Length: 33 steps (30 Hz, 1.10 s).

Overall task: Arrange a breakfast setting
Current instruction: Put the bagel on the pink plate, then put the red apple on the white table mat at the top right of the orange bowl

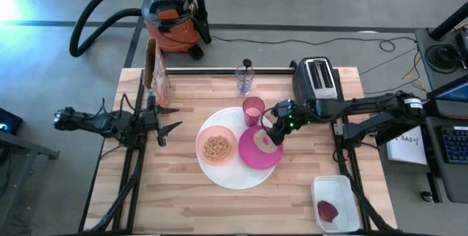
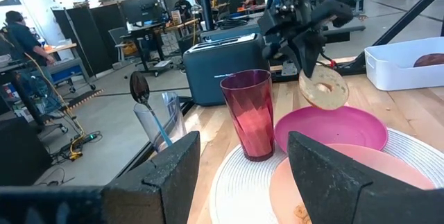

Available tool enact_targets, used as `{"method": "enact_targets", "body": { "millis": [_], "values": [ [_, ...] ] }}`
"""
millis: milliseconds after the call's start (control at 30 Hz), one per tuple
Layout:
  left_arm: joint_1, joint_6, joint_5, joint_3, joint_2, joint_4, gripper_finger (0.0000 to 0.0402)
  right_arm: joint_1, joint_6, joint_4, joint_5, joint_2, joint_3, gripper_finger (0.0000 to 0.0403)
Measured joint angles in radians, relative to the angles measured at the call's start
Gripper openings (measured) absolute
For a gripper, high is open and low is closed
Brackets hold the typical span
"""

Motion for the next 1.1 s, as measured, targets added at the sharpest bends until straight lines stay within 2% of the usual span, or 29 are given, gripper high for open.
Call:
{"method": "enact_targets", "body": {
  "millis": [167,467,800,933,1100],
  "values": [
    [0.000,0.000,-0.004,0.000,0.001,0.000,0.0201,0.004,0.084,0.025,0.021,0.003,-0.028,0.0013],
    [0.000,0.000,-0.008,0.000,0.003,0.000,0.0201,0.004,0.135,0.026,0.019,0.021,-0.036,0.0017],
    [0.000,0.000,-0.008,0.000,0.003,0.000,0.0201,0.003,0.152,0.019,-0.037,0.070,-0.025,0.0107],
    [0.000,0.000,-0.008,0.000,0.003,0.000,0.0201,-0.001,0.154,-0.097,-0.064,0.061,0.020,0.0128],
    [0.000,0.000,-0.008,0.000,0.004,0.000,0.0201,-0.001,0.158,-0.373,-0.065,0.056,0.156,0.0134]
  ]
}}
